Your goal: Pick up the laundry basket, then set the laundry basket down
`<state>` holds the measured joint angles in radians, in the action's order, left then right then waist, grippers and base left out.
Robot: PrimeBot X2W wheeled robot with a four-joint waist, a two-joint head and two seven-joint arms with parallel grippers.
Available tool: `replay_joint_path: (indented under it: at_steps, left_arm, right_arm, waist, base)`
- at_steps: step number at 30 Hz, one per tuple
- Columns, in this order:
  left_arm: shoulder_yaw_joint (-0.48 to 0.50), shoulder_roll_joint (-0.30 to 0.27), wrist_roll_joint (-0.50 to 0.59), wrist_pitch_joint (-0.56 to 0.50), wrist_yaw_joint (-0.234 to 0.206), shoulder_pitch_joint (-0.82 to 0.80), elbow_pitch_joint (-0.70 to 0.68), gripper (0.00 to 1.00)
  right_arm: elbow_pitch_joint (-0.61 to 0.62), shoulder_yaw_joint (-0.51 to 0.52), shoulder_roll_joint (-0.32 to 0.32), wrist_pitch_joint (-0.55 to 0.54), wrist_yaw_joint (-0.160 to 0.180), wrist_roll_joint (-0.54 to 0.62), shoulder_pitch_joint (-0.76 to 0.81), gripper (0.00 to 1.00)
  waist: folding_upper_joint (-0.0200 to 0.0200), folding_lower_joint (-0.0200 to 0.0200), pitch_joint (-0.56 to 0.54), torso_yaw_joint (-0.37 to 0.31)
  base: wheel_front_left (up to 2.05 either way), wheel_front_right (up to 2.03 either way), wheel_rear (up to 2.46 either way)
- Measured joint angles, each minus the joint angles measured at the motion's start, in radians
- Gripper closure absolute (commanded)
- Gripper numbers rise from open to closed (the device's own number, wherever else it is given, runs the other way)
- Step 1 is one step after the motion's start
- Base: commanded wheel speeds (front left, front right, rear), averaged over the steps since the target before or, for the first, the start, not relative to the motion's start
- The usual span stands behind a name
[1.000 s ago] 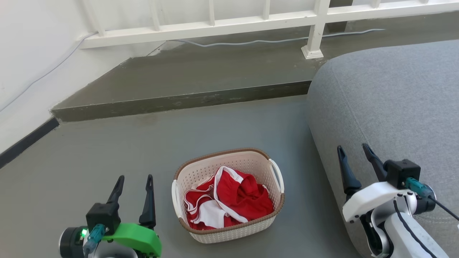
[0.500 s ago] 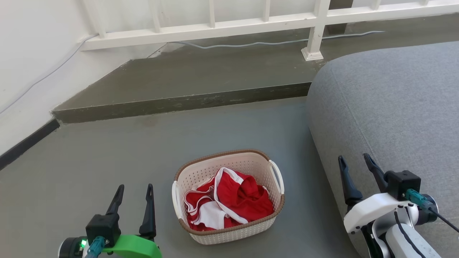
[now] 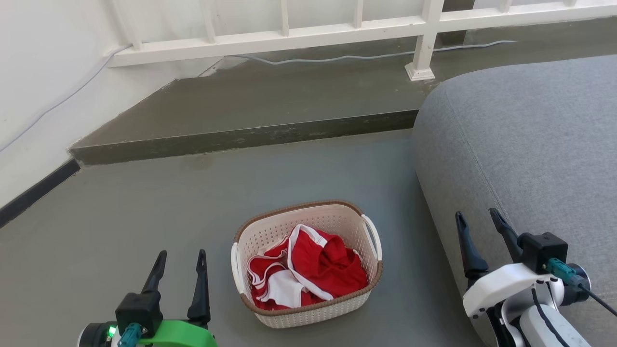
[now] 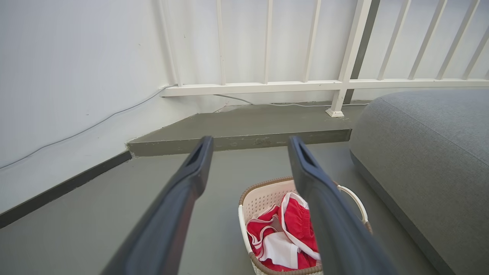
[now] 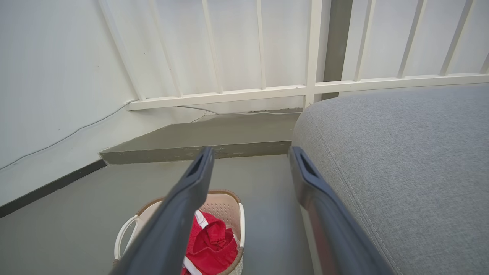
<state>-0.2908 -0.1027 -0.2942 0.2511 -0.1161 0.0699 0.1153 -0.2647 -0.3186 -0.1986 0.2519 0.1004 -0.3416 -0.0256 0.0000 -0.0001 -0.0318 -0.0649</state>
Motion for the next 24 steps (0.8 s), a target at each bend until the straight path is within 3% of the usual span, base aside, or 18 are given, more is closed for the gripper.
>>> replay_joint_path:
  at_steps: [8,9,15,24]
  left_arm:
    - [0.001,0.000,0.003,-0.013,0.000,0.017,-0.012,0.00]
    - [-0.001,0.000,0.003,-0.013,0.000,0.017,-0.010,1.00]
    - [-0.006,0.004,0.001,-0.013,0.002,0.031,0.027,1.00]
    - [-0.005,0.016,-0.095,-0.013,0.012,0.038,0.014,1.00]
  right_arm:
    - [0.010,0.001,0.000,0.000,0.007,0.001,0.016,0.00]
    - [0.007,0.000,0.001,0.000,0.007,0.001,0.017,1.00]
    - [-0.024,-0.007,0.020,-0.003,0.006,-0.007,0.054,1.00]
    - [-0.023,0.026,0.036,-0.021,-0.012,-0.100,0.055,1.00]
  waist:
    - [0.0000,0.0000,0.002,0.002]
    - [0.0000,0.0000,0.002,0.003]
    - [0.0000,0.0000,0.002,0.003]
    - [0.0000,0.0000,0.006,0.010]
  base:
    - [0.00,0.00,0.00]
    - [0.00,0.00,0.00]
    - [0.00,0.00,0.00]
    - [0.00,0.00,0.00]
